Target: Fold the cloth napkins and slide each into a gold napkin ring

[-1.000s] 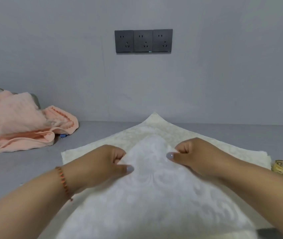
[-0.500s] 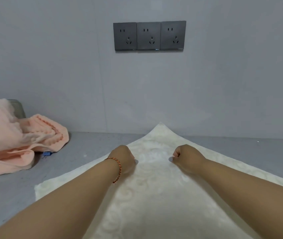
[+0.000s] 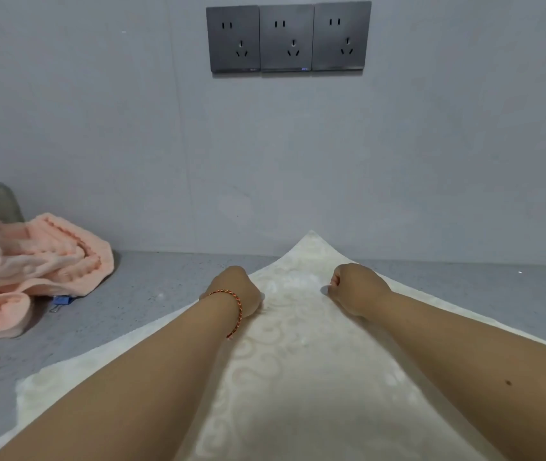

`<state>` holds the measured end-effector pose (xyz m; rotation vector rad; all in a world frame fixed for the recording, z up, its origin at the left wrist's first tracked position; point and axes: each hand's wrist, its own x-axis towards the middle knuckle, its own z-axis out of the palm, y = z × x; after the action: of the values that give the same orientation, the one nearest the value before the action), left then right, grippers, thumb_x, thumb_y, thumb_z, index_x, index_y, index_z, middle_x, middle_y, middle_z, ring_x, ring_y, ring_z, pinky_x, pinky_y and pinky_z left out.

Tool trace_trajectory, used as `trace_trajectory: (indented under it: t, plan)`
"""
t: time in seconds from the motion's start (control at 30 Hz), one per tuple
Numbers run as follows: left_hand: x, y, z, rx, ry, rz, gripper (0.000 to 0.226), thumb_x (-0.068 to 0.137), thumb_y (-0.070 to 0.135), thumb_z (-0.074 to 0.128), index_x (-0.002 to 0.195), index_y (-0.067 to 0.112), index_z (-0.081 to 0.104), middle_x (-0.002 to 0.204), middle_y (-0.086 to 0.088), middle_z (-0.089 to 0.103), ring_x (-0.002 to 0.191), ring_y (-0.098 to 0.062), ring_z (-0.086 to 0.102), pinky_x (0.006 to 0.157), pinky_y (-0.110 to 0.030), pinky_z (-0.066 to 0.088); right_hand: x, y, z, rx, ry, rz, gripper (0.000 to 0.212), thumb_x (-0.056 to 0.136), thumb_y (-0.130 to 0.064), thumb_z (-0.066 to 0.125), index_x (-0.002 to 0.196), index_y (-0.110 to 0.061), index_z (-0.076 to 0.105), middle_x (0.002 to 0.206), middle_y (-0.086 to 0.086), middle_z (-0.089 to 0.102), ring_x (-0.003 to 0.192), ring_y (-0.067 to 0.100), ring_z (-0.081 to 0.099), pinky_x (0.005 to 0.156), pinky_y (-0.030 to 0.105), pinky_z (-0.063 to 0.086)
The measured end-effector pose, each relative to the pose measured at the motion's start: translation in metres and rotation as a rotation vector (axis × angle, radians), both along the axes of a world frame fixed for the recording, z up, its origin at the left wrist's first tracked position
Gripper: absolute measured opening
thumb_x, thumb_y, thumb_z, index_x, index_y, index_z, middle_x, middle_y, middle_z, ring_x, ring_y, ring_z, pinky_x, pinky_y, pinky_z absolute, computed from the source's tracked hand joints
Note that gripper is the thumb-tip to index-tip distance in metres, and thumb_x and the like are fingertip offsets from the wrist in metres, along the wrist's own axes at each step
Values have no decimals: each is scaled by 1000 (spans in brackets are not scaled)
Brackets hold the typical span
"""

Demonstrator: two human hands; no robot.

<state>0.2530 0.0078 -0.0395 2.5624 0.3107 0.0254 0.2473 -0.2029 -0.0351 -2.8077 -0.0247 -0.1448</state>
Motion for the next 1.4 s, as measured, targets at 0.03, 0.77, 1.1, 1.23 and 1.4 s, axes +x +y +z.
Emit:
trace_trajectory:
  t: [0.03, 0.77, 1.1, 1.23, 1.4]
  plan:
    - [1, -1, 1, 15, 6, -2, 27, 83, 30, 67, 101, 11, 66, 100, -7, 68, 99, -27, 64, 92, -40, 51, 0, 0, 0, -14, -7, 2, 29, 93, -35, 56, 78, -12, 51, 84, 6, 60, 81, 24, 56, 69, 30, 41]
    - [12, 0, -16, -365, -224, -206, 19, 79, 15, 74, 72, 25, 59, 62, 10, 57, 56, -10, 54, 66, -26, 47, 9, -8, -23, 579, -52, 89, 18, 84, -15, 65, 79, -30, 57, 74, -12, 50, 68, 11, 50, 65, 25, 40]
    - [-8, 0, 3, -630, -141, -217, 24, 79, 4, 50, 71, 6, 72, 67, -7, 58, 50, -19, 47, 49, -21, 37, -10, -5, -8, 711, 9, 187, 46, 77, 10, 38, 72, -20, 73, 59, -15, 57, 42, 6, 37, 44, 17, 30]
    - [-9, -1, -2, -477, -168, -288, 27, 81, 31, 71, 67, 9, 64, 60, 0, 56, 48, -14, 43, 50, -22, 36, -12, -1, -5, 669, 39, 151, 37, 82, 1, 45, 72, -19, 74, 75, -12, 58, 56, 0, 51, 54, 15, 37]
    - [-2, -3, -7, -101, -191, -387, 39, 70, 41, 81, 94, 25, 54, 85, 16, 52, 83, -8, 53, 94, -34, 42, -11, -2, -11, 474, -43, 231, 5, 82, -19, 69, 78, -21, 71, 92, -8, 60, 72, 2, 51, 66, 17, 38]
